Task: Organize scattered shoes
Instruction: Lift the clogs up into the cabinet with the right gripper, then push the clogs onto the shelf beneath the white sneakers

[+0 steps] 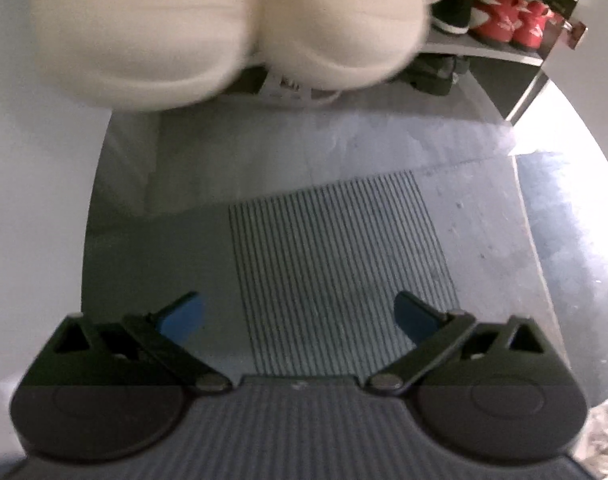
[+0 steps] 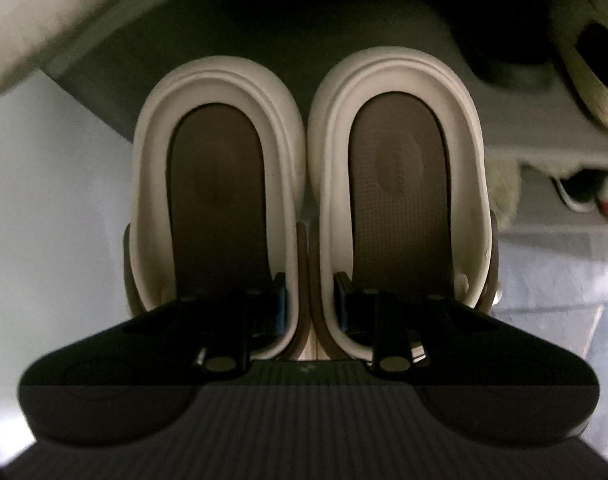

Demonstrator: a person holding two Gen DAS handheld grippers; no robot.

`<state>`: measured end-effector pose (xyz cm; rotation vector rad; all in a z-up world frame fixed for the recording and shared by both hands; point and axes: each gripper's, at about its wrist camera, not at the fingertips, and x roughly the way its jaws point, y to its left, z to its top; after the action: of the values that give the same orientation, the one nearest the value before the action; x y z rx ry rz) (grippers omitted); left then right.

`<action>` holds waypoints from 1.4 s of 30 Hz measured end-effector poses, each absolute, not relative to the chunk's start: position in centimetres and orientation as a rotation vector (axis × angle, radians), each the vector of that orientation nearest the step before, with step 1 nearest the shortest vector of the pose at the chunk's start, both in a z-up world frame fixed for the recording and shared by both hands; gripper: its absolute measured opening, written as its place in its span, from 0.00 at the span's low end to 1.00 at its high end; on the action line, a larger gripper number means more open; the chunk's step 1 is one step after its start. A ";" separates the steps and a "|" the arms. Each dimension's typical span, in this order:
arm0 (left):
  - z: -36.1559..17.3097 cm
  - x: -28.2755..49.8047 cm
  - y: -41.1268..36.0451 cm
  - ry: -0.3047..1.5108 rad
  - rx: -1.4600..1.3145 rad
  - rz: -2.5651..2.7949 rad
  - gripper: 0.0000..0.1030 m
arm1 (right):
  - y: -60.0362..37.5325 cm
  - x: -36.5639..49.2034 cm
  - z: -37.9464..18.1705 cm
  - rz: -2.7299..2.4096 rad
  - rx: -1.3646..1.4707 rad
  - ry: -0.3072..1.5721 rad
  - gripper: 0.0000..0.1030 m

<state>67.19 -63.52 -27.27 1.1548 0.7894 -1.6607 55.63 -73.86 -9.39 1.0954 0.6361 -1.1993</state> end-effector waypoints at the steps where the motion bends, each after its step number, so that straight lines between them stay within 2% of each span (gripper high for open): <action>1: -27.2 67.0 -64.7 0.782 1.132 -1.677 0.99 | -74.2 55.9 -9.2 -1.201 1.093 0.630 0.27; 11: -27.6 66.6 -72.4 0.684 1.069 -1.677 0.99 | -76.1 56.9 -8.2 -1.249 1.063 0.580 0.27; 15: -26.7 66.3 -73.9 0.698 1.021 -1.715 0.99 | -76.7 57.7 -7.9 -1.254 1.029 0.590 0.27; 17: -26.2 67.1 -75.3 0.787 0.953 -1.693 0.98 | -76.7 58.1 -7.9 -1.255 1.010 0.596 0.27; 19: -25.9 67.6 -75.7 0.791 0.927 -1.671 0.97 | -76.6 58.4 -7.6 -1.265 0.996 0.584 0.28; 25: -24.2 67.7 -75.9 0.792 0.896 -1.698 0.96 | -75.9 58.4 -6.8 -1.283 0.939 0.502 0.37; 27: -23.9 67.2 -75.8 0.770 0.906 -1.716 0.95 | -75.4 58.1 -6.5 -1.282 0.934 0.441 0.48; 28: -23.7 66.9 -75.8 0.770 0.905 -1.726 0.95 | -75.1 58.0 -6.1 -1.279 0.927 0.422 0.57; 30: -23.4 66.5 -75.9 0.778 0.898 -1.734 0.96 | -74.7 57.9 -5.6 -1.279 0.905 0.413 0.63; 34: -23.1 66.7 -75.9 0.767 0.888 -1.742 0.95 | -73.7 56.8 -4.8 -1.240 0.895 0.398 0.63; 38: -21.8 66.7 -75.5 0.738 0.899 -1.767 0.95 | -73.7 55.5 -3.8 -1.178 0.830 0.472 0.63; 42: -20.9 66.3 -75.1 0.722 0.908 -1.783 0.94 | -71.3 52.0 -3.7 -1.162 0.755 0.404 0.63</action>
<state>66.26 -75.11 -20.89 0.9080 0.7215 -1.7829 51.97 -71.33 -3.74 0.7551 0.4041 -1.1617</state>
